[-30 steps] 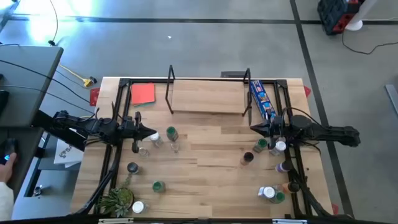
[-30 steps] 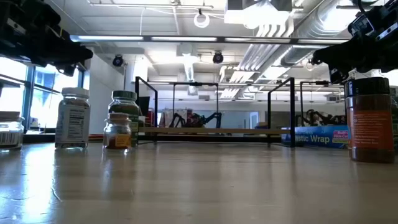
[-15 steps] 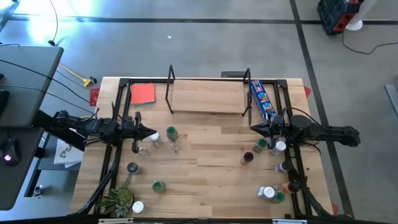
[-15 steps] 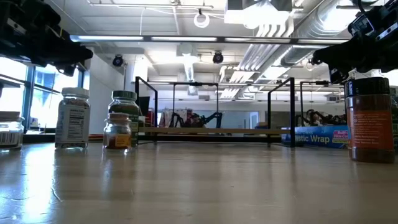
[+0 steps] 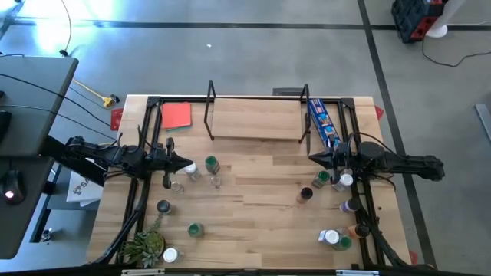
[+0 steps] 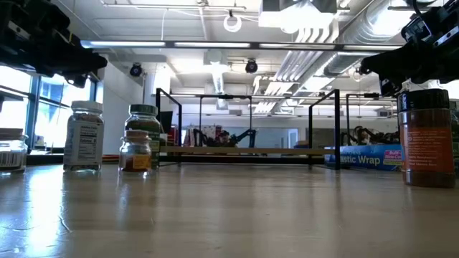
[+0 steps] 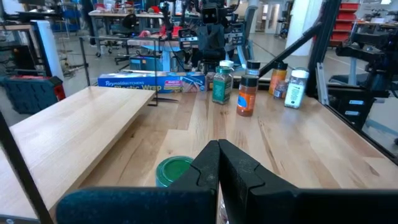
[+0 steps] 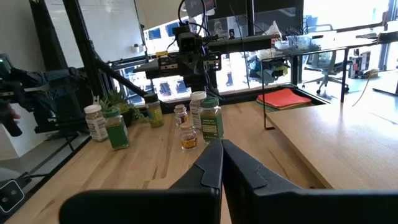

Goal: Shelf spices

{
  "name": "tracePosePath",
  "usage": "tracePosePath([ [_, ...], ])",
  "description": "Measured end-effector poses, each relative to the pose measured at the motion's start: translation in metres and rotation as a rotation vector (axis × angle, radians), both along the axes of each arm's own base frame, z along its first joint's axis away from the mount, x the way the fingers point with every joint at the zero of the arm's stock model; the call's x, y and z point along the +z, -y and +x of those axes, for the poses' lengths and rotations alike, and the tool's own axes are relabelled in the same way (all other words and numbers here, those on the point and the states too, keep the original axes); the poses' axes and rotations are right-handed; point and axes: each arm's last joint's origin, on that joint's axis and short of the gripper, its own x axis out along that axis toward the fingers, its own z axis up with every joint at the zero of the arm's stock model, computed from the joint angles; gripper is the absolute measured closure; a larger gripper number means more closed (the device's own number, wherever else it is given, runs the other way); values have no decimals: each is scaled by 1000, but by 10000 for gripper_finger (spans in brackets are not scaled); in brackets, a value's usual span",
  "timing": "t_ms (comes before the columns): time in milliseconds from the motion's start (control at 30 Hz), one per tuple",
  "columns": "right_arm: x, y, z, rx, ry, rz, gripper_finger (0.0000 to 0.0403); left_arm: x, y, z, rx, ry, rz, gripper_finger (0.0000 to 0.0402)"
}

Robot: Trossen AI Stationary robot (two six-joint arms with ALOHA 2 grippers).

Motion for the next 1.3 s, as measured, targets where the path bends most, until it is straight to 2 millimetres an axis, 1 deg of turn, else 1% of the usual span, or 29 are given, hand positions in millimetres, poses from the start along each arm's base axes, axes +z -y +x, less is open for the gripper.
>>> tracePosePath([
  [100, 0, 0, 0, 0, 0, 0, 403, 8, -3, 0, 93, 85, -34, 401],
  [233, 0, 0, 0, 0, 0, 0, 403, 19, -3, -1, 93, 245, -300, 401],
  [267, 0, 0, 0, 0, 0, 0, 403, 23, -4, -2, 121, 289, -320, 401],
  [333, 0, 0, 0, 0, 0, 0, 403, 28, -8, -4, 231, 361, -357, 401],
  [400, 0, 0, 0, 0, 0, 0, 403, 31, -10, -5, 284, 406, -411, 401],
  [500, 0, 0, 0, 0, -1, 0, 403, 34, -9, 0, 231, 424, -421, 401],
  [600, 0, 0, 0, 0, -1, 0, 403, 38, -6, 11, 149, 425, -406, 401],
  [667, 0, 0, 0, 0, -1, 0, 403, 41, -3, 22, 135, 357, -382, 401],
  [733, 0, 0, 0, 0, -1, 0, 403, 44, 0, 35, 126, 243, -342, 401],
  [833, 0, 0, 0, 0, -1, 0, 403, 52, 6, 58, 123, 5, -273, 394],
  [933, 0, 0, 0, 0, -1, 0, 403, 65, 12, 79, 93, -272, -179, 369],
  [1033, 0, 0, 0, 0, -1, 0, 403, 80, 16, 94, 102, -515, -112, 328],
  [1100, 0, 0, 0, 0, -1, 0, 403, 90, 17, 103, 121, -636, -80, 293],
  [1200, 0, 0, 0, 0, -1, 0, 403, 101, 16, 115, 166, -720, -102, 237],
  [1300, 0, 0, 0, 0, -1, 0, 403, 97, 13, 126, 219, -739, -193, 180],
])
